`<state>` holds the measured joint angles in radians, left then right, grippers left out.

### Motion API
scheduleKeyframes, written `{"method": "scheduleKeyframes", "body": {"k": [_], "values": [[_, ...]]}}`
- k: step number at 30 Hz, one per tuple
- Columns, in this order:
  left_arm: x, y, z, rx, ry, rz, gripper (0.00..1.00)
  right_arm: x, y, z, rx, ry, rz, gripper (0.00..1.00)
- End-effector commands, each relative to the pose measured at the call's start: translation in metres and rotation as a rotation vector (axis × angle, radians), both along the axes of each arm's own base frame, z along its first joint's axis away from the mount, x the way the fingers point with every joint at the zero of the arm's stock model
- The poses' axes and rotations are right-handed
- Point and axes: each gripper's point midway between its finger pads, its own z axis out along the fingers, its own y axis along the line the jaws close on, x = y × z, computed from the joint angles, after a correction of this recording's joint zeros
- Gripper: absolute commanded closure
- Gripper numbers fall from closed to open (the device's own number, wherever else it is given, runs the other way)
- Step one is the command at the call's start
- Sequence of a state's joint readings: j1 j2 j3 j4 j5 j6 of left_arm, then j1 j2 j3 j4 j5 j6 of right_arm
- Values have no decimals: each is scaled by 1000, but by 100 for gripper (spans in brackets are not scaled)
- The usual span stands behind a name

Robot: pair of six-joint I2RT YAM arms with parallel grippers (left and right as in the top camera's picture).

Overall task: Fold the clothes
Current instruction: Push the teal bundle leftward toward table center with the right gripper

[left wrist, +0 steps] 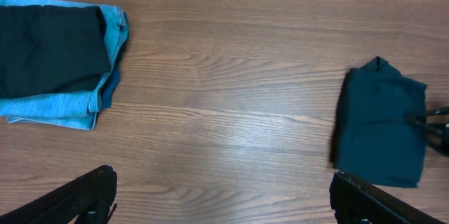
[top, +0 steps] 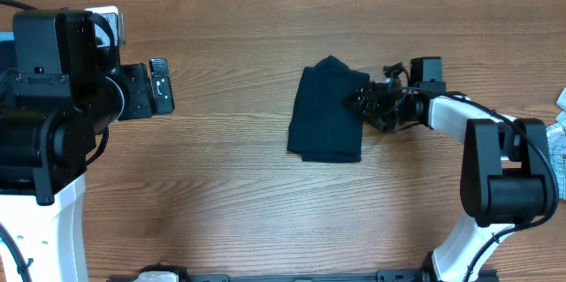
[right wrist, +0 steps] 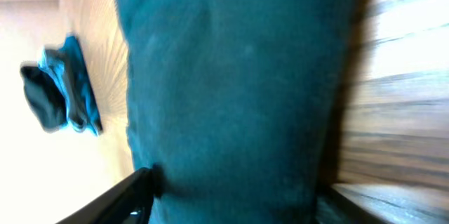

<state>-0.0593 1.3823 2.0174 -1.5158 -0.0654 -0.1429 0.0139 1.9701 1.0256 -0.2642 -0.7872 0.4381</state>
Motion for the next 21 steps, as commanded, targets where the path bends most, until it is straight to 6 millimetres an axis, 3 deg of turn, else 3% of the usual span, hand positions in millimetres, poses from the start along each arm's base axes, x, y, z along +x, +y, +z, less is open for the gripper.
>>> {"method": "scheduleKeyframes", "body": {"k": [1,4,6,9,15,21], "values": [[1,0,0,15,-1,-5,0,-14,1,-26,-47,61,8,48],[1,0,0,15,-1,-5,0,-14,-1,-27,-57,74,-10,60],[1,0,0,15,-1,-5,0,-14,-1,-28,-59,74,-11,76],[1,0,0,15,-1,-5,0,-11,1,-24,-46,51,1,80],[1,0,0,15,-1,-5,0,2,21,13,105,-107,87,95],[1,0,0,15,-1,-5,0,9,27,61,151,-237,122,96]]}}
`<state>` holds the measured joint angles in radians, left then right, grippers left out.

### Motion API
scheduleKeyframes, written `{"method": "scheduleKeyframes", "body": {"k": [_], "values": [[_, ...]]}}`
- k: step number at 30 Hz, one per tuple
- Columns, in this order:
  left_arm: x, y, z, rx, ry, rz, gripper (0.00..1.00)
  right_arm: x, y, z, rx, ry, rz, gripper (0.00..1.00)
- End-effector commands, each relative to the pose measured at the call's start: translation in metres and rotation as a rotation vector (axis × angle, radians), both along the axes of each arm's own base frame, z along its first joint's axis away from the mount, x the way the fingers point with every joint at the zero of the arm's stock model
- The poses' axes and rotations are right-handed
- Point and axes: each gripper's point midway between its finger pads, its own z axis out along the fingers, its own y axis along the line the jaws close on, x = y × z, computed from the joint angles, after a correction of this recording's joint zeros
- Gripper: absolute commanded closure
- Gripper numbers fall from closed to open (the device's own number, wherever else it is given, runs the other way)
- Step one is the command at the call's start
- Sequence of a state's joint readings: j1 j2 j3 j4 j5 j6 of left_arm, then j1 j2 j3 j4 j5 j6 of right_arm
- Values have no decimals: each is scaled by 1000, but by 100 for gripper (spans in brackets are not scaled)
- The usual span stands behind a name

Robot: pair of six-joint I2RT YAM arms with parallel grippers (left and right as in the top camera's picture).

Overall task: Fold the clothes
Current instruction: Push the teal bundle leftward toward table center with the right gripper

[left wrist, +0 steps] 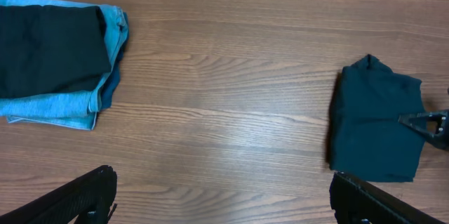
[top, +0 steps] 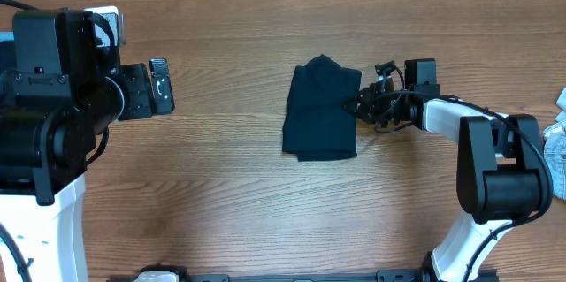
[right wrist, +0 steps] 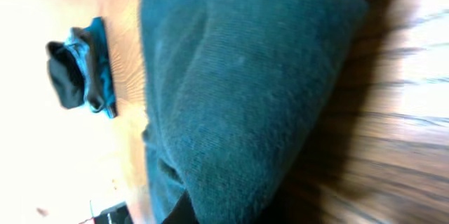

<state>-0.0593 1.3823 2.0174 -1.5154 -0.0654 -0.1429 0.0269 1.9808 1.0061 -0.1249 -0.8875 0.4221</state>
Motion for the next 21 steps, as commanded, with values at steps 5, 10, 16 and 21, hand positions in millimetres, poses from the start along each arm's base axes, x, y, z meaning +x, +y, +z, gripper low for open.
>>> {"method": "scheduleKeyframes", "body": {"k": [5,10,16,21], "values": [[1,0,0,15,-1,-5,0,1,12,63,83,-142,60,96],[1,0,0,15,-1,-5,0,0,14,65,95,-147,69,96],[1,0,0,15,-1,-5,0,1,13,66,93,-151,68,96],[1,0,0,15,-1,-5,0,2,9,59,58,-133,43,96]]}}
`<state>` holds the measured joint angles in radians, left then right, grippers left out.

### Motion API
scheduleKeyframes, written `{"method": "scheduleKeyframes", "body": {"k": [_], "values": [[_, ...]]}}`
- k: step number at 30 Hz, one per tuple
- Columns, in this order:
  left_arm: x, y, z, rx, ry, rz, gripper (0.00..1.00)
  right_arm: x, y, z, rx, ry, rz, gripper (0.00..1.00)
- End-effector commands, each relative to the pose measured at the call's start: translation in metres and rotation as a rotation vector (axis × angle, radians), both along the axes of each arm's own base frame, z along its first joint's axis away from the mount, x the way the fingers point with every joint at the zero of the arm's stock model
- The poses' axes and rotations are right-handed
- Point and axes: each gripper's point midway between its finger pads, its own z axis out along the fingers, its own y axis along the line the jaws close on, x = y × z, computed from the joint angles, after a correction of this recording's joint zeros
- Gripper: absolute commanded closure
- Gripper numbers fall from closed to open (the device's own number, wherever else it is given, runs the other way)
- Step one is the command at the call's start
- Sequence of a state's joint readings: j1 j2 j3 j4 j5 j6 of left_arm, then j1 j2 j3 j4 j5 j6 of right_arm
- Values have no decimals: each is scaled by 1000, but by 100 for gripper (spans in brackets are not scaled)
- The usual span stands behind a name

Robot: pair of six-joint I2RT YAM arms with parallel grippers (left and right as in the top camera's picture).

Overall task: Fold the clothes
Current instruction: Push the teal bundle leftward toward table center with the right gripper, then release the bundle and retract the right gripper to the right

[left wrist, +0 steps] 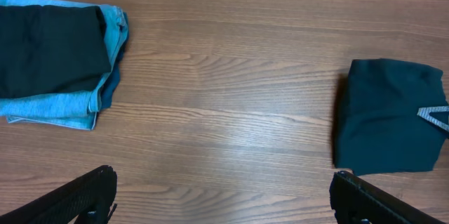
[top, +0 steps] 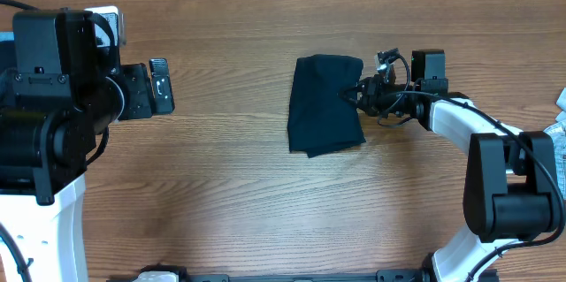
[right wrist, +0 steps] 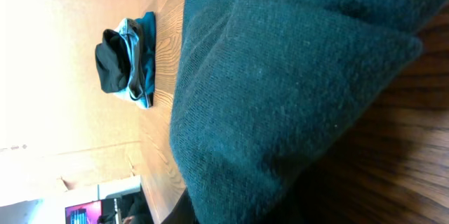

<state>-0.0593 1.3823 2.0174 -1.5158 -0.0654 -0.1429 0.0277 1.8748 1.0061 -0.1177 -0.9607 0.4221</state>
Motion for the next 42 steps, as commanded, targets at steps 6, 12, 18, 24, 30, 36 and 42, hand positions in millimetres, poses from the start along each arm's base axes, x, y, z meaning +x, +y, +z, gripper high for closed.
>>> {"method": "scheduleKeyframes", "body": {"k": [6,12,18,24,30,36,42], "values": [[1,0,0,15,-1,-5,0,-4,12,-8,-98,13,-10,96],[1,0,0,15,-1,-5,0,-12,46,-3,-93,-39,71,96],[1,0,0,15,-1,-5,0,-28,86,3,-83,-90,170,96],[1,0,0,15,-1,-5,0,-19,91,10,-78,-140,153,96],[1,0,0,15,-1,-5,0,2,57,7,-107,-138,55,96],[1,0,0,15,-1,-5,0,0,54,4,-115,-123,53,32],[1,0,0,15,-1,-5,0,15,13,-6,-168,-98,-48,28]]}}
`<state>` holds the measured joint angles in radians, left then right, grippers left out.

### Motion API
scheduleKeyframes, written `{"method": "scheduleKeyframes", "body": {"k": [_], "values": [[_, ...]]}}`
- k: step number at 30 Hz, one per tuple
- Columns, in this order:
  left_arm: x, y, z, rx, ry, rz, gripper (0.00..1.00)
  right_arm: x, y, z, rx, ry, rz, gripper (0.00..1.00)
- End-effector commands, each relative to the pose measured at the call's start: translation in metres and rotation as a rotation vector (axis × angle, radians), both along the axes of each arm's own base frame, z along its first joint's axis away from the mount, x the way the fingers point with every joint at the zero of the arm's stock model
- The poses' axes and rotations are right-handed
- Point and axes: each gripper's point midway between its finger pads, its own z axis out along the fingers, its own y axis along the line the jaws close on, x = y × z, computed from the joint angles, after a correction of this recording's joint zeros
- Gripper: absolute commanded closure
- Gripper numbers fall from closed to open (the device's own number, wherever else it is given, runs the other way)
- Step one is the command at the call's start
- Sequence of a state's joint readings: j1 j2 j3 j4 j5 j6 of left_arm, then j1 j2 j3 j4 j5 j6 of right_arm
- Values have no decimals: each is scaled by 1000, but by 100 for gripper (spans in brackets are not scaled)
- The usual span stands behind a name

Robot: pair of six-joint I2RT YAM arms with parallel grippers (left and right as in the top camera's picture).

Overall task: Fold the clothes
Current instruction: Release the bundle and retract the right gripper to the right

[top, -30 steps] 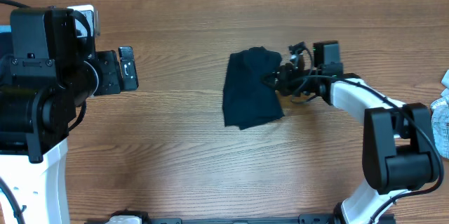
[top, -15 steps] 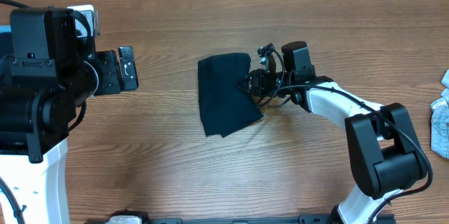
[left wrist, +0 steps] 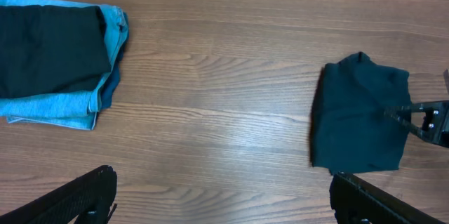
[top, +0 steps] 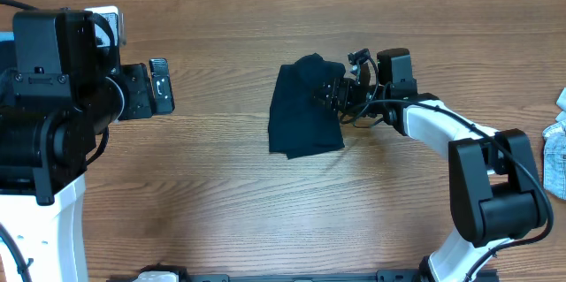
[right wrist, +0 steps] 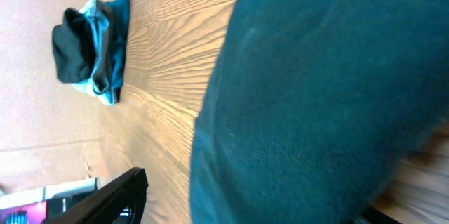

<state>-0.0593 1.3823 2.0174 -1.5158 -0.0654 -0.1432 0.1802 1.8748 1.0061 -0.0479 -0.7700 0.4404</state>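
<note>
A folded dark teal garment [top: 305, 107] lies mid-table, its top right corner bunched up; it also shows in the left wrist view [left wrist: 358, 122]. My right gripper [top: 340, 98] is low at its right edge, open, and the cloth [right wrist: 330, 104] fills the space between the spread fingers [right wrist: 119, 197]. My left gripper [left wrist: 223, 176] hangs open and empty above bare wood on the left, far from the garment.
A stack of folded light blue and black clothes [left wrist: 56, 62] lies at the far left, also seen in the right wrist view [right wrist: 91, 48]. Pale clothes [top: 557, 136] sit at the table's right edge. Bare wood lies between the stack and the garment.
The garment sits further left and its top right corner is now bunched. My right gripper has moved left with it, and a spread finger shows in the right wrist view again. The left arm is unchanged.
My right gripper first stood open against the garment's right edge. Then the cloth lay a little further left with the fingers out of the right wrist view. Later the garment lay flatter and squarer. Now it is further left, bunched at the top.
</note>
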Motion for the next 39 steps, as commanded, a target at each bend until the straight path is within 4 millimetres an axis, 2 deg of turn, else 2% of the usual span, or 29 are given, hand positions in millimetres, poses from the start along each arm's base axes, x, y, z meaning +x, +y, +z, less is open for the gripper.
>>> {"method": "scheduleKeyframes", "body": {"k": [1,3,6,9,11,15,17,23,24,25,26,28,32,33,35,36,39], "values": [[1,0,0,15,-1,-5,0,16,-43,5,-41,-32,-87,28],[1,0,0,15,-1,-5,0,18,-66,3,-71,-23,-120,28],[1,0,0,15,-1,-5,0,18,-126,-1,-204,8,-222,28],[1,0,0,15,-1,-5,0,10,-153,9,-242,25,-246,28],[1,0,0,15,-1,-5,0,4,-161,23,-253,24,-247,28],[1,0,0,15,-1,-5,0,-2,-163,57,-254,-15,-262,28],[2,0,1,15,-5,-5,0,-5,-164,80,-256,-48,-271,28],[2,-3,1,0,-6,-12,0,-17,-199,162,-341,-129,-424,21],[6,-9,4,-29,-24,-35,0,-21,-204,180,-346,-154,-445,15],[7,-16,5,-58,-31,-60,0,-25,-207,193,-347,-175,-458,3],[8,-23,7,-92,-40,-90,0,-29,-211,207,-349,-201,-475,0],[14,-36,15,-143,-78,-142,0,-36,-215,224,-353,-232,-496,0],[44,-38,24,-230,-144,-60,0,-50,-221,247,-363,-291,-534,0],[52,-39,20,-231,-139,-61,0,-51,-221,247,-366,-291,-536,0],[74,-41,-1,-223,-83,-64,0,-54,-220,246,-365,-279,-534,0],[83,-44,-16,-229,-36,-71,0,-54,-220,244,-364,-271,-533,0],[109,-69,-75,-292,150,-193,2,-57,-219,238,-363,-239,-528,0]]}}
